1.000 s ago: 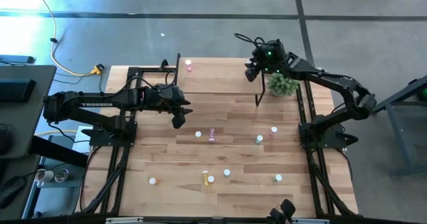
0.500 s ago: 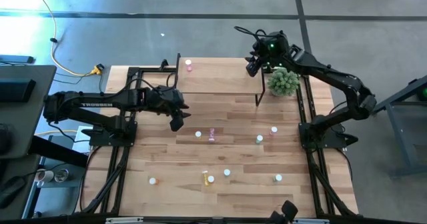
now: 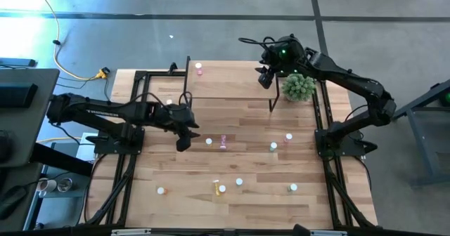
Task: Pick and place medicine bottles onto shelf by color
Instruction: Put the middle yellow pill bottle on the shelf
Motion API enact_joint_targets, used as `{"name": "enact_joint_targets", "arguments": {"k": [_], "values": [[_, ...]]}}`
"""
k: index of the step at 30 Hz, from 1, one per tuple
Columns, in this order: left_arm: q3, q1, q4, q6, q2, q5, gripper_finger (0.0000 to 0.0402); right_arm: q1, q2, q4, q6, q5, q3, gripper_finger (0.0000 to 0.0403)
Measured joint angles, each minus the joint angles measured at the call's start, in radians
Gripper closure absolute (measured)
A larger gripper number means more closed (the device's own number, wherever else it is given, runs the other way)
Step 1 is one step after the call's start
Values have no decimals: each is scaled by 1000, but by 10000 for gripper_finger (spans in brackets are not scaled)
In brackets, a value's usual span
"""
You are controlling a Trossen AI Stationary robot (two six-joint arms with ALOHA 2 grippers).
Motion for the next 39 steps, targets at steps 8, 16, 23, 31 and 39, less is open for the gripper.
{"name": "enact_joint_targets", "arguments": {"k": [8,16,23,31,39], "values": [[0,-23,25,0,91,0,231,0,-38,12,7,2,0,244],[0,-19,105,-1,219,0,231,-2,-106,11,30,4,0,244],[0,-18,122,0,295,0,231,-2,-123,-13,30,4,0,244],[2,-21,189,35,355,0,231,-2,-124,-19,31,4,0,244],[0,-21,221,35,412,0,231,-2,-124,-19,31,4,0,244]]}}
